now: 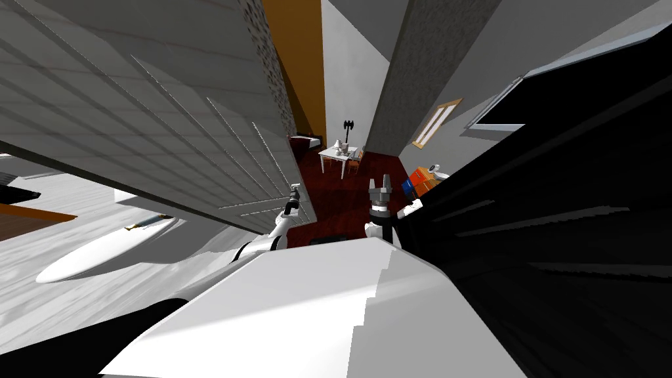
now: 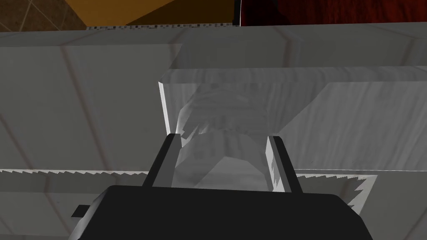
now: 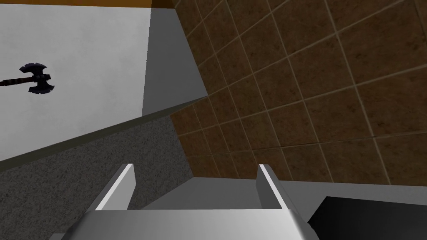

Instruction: Push the door open

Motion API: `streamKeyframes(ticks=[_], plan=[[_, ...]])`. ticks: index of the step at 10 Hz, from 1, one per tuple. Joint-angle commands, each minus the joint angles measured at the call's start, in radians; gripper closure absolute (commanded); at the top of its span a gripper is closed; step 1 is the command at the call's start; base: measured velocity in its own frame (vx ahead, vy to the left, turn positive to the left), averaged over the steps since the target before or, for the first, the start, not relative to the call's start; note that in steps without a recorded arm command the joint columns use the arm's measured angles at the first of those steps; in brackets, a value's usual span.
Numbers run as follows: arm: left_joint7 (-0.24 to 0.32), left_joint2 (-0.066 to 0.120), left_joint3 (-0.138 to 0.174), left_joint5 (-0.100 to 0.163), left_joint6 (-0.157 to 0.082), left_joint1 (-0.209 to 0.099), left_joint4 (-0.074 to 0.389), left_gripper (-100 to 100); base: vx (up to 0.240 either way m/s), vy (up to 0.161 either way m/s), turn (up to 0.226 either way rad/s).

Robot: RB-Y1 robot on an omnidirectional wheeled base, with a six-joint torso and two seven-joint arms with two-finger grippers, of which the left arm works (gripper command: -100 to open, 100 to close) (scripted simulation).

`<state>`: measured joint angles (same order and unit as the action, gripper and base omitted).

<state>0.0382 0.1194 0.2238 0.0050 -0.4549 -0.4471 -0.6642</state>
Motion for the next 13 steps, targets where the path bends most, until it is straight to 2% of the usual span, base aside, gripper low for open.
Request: streamKeyframes(ticks=[1, 8, 11, 13], plan=[[-0.009, 0.017, 0.03, 0.009, -0.011, 0.006, 0.001, 100, 0.195, -0.124, 0.085], [-0.035, 0.046, 0.107, 0.036, -0.008, 0.012, 0.004, 100, 0.186, -0.129, 0.076], [-0.043, 0.054, 0.13, 0.044, -0.006, 0.014, 0.005, 100, 0.18, -0.086, 0.053], [-0.043, 0.053, 0.13, 0.044, -0.001, 0.02, 0.001, 100, 0.125, -0.054, 0.04]])
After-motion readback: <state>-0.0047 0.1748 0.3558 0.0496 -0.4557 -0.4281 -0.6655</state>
